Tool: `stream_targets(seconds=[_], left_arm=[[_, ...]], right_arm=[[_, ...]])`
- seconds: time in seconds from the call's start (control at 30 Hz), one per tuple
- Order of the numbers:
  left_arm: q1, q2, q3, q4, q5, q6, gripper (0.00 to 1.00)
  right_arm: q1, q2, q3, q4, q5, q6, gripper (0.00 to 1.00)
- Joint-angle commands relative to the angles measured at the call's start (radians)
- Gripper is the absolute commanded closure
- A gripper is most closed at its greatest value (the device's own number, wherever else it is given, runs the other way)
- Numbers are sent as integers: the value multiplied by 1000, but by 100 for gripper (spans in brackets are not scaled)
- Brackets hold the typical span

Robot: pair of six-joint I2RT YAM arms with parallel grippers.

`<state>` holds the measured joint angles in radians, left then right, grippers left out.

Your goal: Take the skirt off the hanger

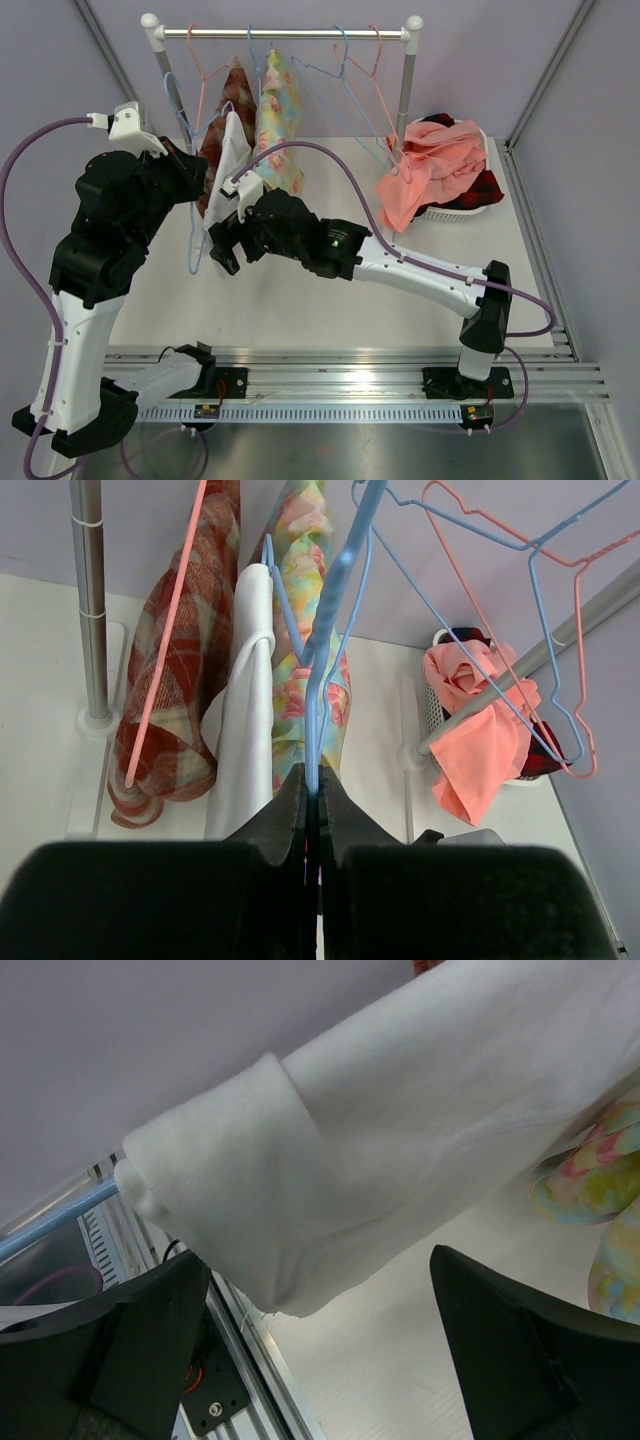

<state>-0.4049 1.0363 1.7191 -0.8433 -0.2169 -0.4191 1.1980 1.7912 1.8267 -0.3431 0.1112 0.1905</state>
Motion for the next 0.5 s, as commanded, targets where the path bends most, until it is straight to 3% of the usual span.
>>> stream_targets(seconds=[0.0,0.1,0.23,0.27,0.33,0.47], left_arm=[[-5,-10,16,108,24,-3,100],[-5,-10,19,104,30,-4,100],[-5,-10,27,99,28,0,100],[-5,-10,30,95,24,3,100],[-5,-7,33,89,14,13,100],[-5,-7,28,84,-1,23,100]], right_arm=[[8,10,57,39,-2,3,3],[8,19,63,52,4,-6,15],[6,30,78,53,4,-16,60],[6,30,80,52,1,-17,80],[6,25,75,43,-2,-16,98],[8,-18,26,44,8,-7,100]])
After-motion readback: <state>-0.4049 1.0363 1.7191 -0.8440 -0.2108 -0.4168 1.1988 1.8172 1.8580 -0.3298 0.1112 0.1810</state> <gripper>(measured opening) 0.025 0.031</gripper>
